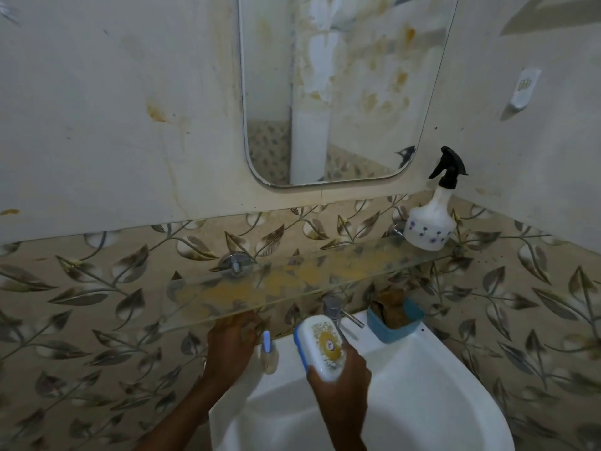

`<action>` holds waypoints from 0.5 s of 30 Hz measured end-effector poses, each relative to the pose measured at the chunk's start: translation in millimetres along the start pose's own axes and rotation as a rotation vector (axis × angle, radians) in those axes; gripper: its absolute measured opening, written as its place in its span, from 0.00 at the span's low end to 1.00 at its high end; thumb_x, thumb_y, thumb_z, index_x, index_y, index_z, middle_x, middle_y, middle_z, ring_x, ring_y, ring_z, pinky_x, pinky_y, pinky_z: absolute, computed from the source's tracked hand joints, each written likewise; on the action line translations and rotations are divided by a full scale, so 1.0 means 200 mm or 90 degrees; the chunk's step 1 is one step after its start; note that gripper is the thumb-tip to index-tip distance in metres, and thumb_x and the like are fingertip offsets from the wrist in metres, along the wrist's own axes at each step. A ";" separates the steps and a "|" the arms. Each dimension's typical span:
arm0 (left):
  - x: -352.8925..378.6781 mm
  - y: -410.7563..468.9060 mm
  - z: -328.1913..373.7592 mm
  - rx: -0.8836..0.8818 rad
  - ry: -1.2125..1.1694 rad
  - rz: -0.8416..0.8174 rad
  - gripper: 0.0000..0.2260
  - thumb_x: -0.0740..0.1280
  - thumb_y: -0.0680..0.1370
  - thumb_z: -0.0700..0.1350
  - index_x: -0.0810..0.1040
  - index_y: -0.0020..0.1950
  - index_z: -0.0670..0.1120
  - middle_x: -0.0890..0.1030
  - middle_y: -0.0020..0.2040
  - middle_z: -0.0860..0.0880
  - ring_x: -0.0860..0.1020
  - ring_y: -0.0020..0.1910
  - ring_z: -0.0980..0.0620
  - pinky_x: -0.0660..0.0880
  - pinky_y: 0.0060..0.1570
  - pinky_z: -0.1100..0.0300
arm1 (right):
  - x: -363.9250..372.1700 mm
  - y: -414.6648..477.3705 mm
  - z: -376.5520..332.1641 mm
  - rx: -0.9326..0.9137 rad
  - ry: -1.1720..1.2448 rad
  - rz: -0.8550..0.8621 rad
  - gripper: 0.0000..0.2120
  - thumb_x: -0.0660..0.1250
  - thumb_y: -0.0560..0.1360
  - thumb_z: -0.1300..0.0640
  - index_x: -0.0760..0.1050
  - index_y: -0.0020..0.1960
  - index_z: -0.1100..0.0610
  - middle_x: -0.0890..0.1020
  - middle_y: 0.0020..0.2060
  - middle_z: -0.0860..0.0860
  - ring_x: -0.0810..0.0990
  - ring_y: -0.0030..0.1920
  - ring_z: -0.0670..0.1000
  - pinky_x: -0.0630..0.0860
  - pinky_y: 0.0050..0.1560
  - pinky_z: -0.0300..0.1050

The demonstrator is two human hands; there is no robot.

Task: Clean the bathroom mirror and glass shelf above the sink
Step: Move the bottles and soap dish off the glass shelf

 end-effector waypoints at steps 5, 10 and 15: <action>0.02 0.00 0.07 0.083 0.066 -0.026 0.10 0.61 0.69 0.42 0.81 0.36 0.41 0.84 0.37 0.44 0.80 0.37 0.46 0.75 0.40 0.51 | 0.30 0.07 0.07 -0.007 -0.131 -0.035 0.39 0.73 0.66 0.46 0.61 0.71 0.56 0.70 0.64 0.55 0.68 0.66 0.54 0.72 0.62 0.46; 0.03 -0.02 0.11 0.129 0.107 -0.052 0.09 0.60 0.68 0.38 0.81 0.37 0.41 0.83 0.39 0.44 0.80 0.39 0.43 0.77 0.41 0.50 | 0.42 0.14 0.13 -0.003 -0.269 -0.051 0.36 0.68 0.68 0.41 0.60 0.71 0.53 0.68 0.66 0.54 0.66 0.66 0.54 0.71 0.63 0.46; 0.02 -0.05 0.18 0.224 0.090 -0.053 0.13 0.56 0.68 0.41 0.80 0.35 0.44 0.83 0.38 0.47 0.77 0.40 0.52 0.71 0.42 0.56 | 0.49 0.15 0.13 -0.031 -0.374 -0.059 0.33 0.63 0.72 0.40 0.58 0.71 0.53 0.67 0.68 0.57 0.67 0.65 0.56 0.70 0.64 0.53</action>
Point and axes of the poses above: each hand's wrist, its own y-axis towards the middle knuckle, its own x-axis out of the palm, z = x × y, the point moved 10 cm from there along y, towards the middle knuckle
